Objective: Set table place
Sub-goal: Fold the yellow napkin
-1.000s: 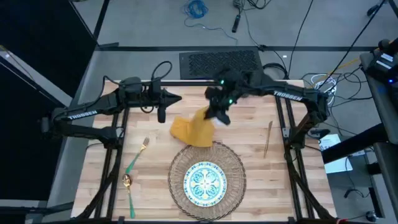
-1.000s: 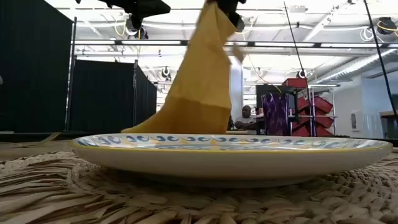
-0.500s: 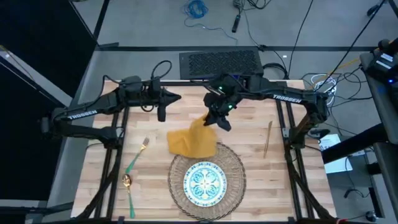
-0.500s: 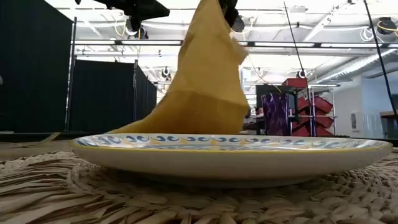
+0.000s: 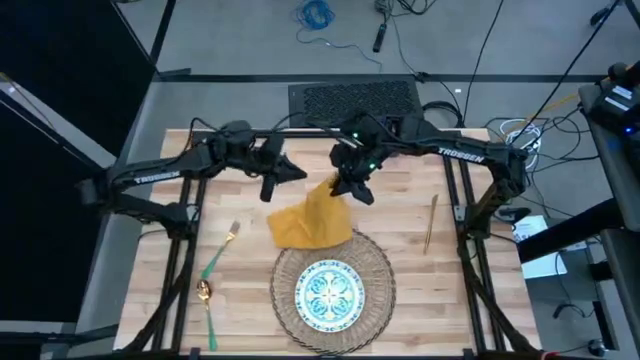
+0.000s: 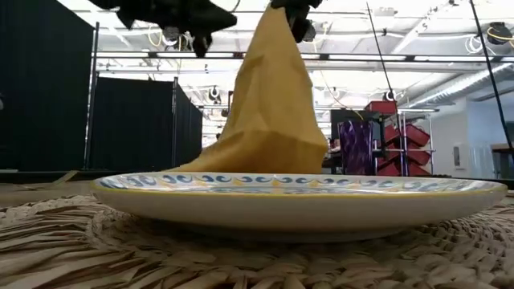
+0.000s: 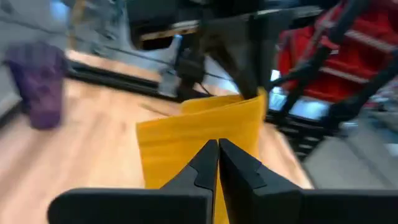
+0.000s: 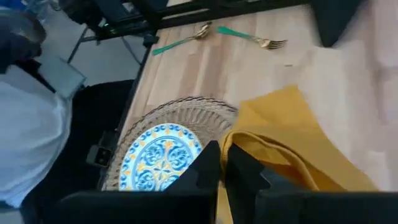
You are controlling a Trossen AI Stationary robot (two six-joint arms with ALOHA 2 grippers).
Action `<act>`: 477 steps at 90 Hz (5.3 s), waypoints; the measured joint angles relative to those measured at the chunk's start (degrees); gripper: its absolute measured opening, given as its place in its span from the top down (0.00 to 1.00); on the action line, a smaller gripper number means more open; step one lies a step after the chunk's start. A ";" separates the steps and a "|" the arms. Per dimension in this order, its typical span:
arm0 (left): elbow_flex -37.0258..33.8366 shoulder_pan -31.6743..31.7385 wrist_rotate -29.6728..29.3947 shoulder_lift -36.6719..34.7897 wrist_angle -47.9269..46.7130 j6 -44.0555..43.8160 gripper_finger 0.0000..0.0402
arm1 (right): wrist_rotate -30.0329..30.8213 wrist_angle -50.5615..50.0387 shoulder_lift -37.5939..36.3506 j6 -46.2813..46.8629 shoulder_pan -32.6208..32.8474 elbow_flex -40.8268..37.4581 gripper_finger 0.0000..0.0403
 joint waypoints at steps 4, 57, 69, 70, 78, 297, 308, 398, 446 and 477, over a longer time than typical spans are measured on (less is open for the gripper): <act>-0.01 1.16 3.47 0.95 -0.46 -1.10 1.00 | -0.07 -0.53 0.00 -0.14 0.57 0.00 1.00; -0.02 -3.57 8.51 4.10 -14.85 8.44 0.68 | 0.34 -3.97 -0.48 -1.02 2.73 0.02 1.00; 0.00 -4.33 2.42 5.78 -13.22 8.15 0.59 | 0.34 -3.67 -0.48 -0.45 3.45 0.02 1.00; 0.00 -4.33 2.40 6.01 -13.31 8.06 0.58 | 0.34 -3.67 -0.48 -0.34 3.53 0.02 1.00; -0.02 -4.30 2.45 8.31 -13.36 8.40 0.53 | 0.34 -3.69 -0.48 0.48 4.33 0.02 1.00; -0.02 -9.77 17.28 19.55 4.96 7.92 0.89 | 0.60 -3.58 -0.48 1.63 6.87 0.07 1.00; -0.02 -9.81 17.24 19.55 4.81 7.83 0.98 | 0.63 -3.62 -0.48 1.72 6.87 0.07 1.00; 0.00 -13.23 1.72 -2.98 -9.58 8.26 1.00 | 3.36 -2.42 -0.48 0.25 6.76 0.07 1.00; -0.02 -24.22 -16.31 -2.52 -17.47 2.85 1.00 | 5.36 -0.54 2.54 0.74 6.43 0.04 1.00; -0.02 -31.93 -35.93 -2.52 -24.02 -4.07 1.00 | 13.15 1.25 6.07 -2.87 5.44 0.02 1.00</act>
